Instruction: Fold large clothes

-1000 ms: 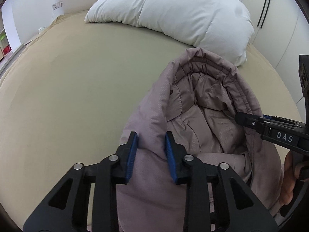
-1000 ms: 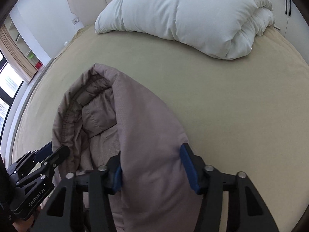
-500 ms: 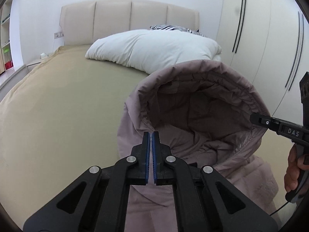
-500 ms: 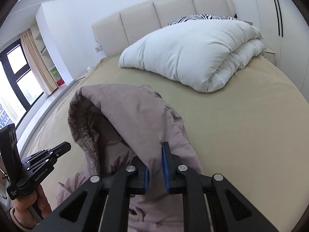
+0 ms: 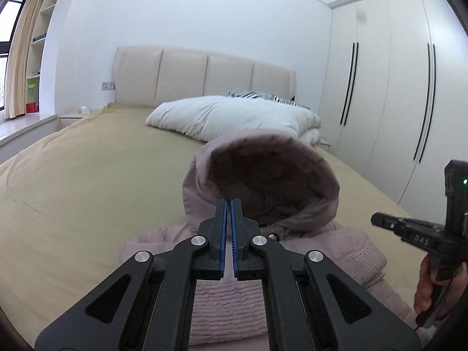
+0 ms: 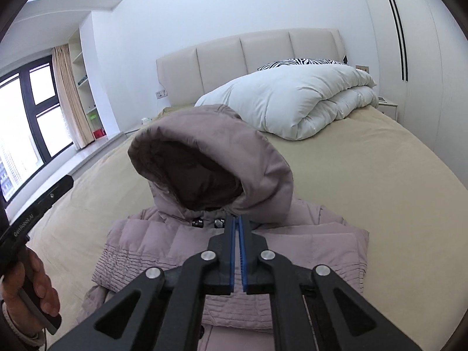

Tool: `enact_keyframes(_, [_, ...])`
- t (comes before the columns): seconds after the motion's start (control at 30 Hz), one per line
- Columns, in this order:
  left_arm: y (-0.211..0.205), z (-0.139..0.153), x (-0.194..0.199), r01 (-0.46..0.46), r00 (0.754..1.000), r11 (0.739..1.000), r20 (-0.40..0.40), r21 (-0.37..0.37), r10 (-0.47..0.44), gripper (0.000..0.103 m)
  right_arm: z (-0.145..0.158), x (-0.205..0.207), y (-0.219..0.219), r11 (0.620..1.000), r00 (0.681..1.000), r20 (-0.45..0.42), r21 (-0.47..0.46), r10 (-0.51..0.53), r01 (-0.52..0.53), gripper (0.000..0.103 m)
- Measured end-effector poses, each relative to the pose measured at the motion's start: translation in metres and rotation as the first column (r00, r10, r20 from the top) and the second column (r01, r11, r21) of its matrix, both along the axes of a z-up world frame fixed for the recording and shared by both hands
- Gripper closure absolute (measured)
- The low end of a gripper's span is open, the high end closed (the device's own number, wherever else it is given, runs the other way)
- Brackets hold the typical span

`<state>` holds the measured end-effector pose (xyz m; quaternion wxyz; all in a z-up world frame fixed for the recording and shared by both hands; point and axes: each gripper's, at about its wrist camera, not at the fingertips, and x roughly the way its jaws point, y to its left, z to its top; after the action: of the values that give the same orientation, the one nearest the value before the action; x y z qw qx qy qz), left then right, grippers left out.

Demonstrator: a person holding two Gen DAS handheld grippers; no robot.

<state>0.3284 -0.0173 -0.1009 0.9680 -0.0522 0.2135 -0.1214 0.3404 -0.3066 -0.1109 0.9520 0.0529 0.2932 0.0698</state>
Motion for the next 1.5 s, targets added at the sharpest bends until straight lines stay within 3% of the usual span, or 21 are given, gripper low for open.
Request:
enact_keyframes(0.07, [0.003, -0.007, 0.005, -0.012, 0.999, 0.999, -0.048, 0.048, 0.014, 0.101, 0.001, 0.000, 0.000, 1.000, 1.000, -0.007, 0.010, 0.011, -0.011, 0.086])
enact_keyframes(0.17, [0.008, -0.013, 0.036, -0.021, 0.988, 0.996, -0.149, 0.084, 0.034, 0.100, 0.004, 0.003, -0.006, 0.999, 1.000, 0.019, 0.032, -0.015, 0.015, 0.027])
enact_keyframes(0.2, [0.008, -0.014, 0.049, -0.015, 0.983, 0.996, -0.180, 0.092, 0.031, 0.099, 0.004, 0.007, -0.007, 0.999, 0.999, 0.027, 0.043, -0.019, 0.018, 0.022])
enact_keyframes(0.3, [0.004, -0.022, 0.107, 0.002, 0.960, 0.995, -0.278, 0.099, 0.026, 0.082, 0.003, 0.036, -0.010, 0.999, 1.000, -0.009, 0.022, -0.028, 0.028, 0.022])
enact_keyframes(0.37, [0.003, -0.027, 0.138, -0.005, 0.946, 0.997, -0.322, 0.075, 0.029, 0.055, -0.001, 0.060, -0.014, 0.999, 0.998, -0.053, 0.030, -0.042, 0.043, 0.022])
enact_keyframes(0.4, [0.005, -0.029, 0.152, -0.003, 0.942, 0.999, -0.336, 0.048, 0.019, 0.031, -0.002, 0.070, -0.016, 0.998, 0.997, -0.070, 0.040, -0.039, 0.042, 0.022])
enact_keyframes(0.43, [0.006, -0.030, 0.173, -0.012, 0.940, 0.999, -0.340, 0.044, 0.026, 0.023, -0.003, 0.084, -0.019, 0.998, 0.996, -0.088, 0.050, -0.033, 0.038, 0.022])
enact_keyframes(0.63, [-0.018, -0.043, 0.259, 0.015, 0.908, 0.996, -0.418, 0.084, 0.021, 0.023, -0.016, 0.168, -0.023, 0.998, 0.981, -0.191, 0.052, -0.023, 0.034, 0.022])
enact_keyframes(0.77, [-0.038, -0.058, 0.314, 0.017, 0.900, 0.986, -0.431, 0.164, 0.056, 0.023, -0.025, 0.222, -0.017, 0.996, 0.968, -0.251, 0.087, 0.013, 0.009, 0.022])
enact_keyframes(1.0, [-0.050, -0.076, 0.368, -0.012, 0.904, 0.978, -0.416, 0.208, 0.099, 0.023, -0.055, 0.292, 0.012, 1.000, 0.935, -0.355, 0.002, 0.000, 0.001, 0.022])
enact_keyframes(1.13, [-0.056, -0.091, 0.393, -0.007, 0.880, 0.978, -0.463, 0.208, 0.105, 0.024, -0.073, 0.314, 0.016, 0.999, 0.921, -0.386, -0.039, -0.048, 0.036, 0.023])
enact_keyframes(1.17, [-0.055, -0.093, 0.399, -0.009, 0.877, 0.981, -0.470, 0.195, 0.102, 0.026, -0.075, 0.319, 0.016, 0.998, 0.918, -0.392, -0.039, -0.054, 0.042, 0.029])
enact_keyframes(1.2, [-0.055, -0.095, 0.404, -0.006, 0.874, 0.983, -0.477, 0.183, 0.094, 0.040, -0.077, 0.322, 0.016, 0.998, 0.916, -0.398, -0.032, -0.054, 0.045, 0.037])
enact_keyframes(1.23, [-0.055, -0.098, 0.409, 0.000, 0.864, 0.985, -0.495, 0.175, 0.088, 0.059, -0.078, 0.323, 0.014, 0.999, 0.915, -0.401, -0.026, -0.051, 0.044, 0.043])
enact_keyframes(1.33, [-0.060, -0.104, 0.412, 0.035, 0.849, 0.983, -0.524, 0.178, 0.065, 0.090, -0.077, 0.323, 0.013, 0.999, 0.913, -0.406, -0.048, -0.040, 0.023, 0.078])
enact_keyframes(1.4, [-0.061, -0.096, 0.399, 0.039, 0.869, 0.986, -0.493, 0.164, 0.048, 0.093, -0.072, 0.320, 0.010, 0.998, 0.919, -0.392, -0.058, -0.033, 0.011, 0.087])
enact_keyframes(1.5, [-0.052, -0.069, 0.367, 0.028, 0.918, 0.990, -0.395, 0.141, 0.031, 0.094, -0.055, 0.300, 0.002, 0.999, 0.941, -0.338, -0.040, -0.024, 0.011, 0.091])
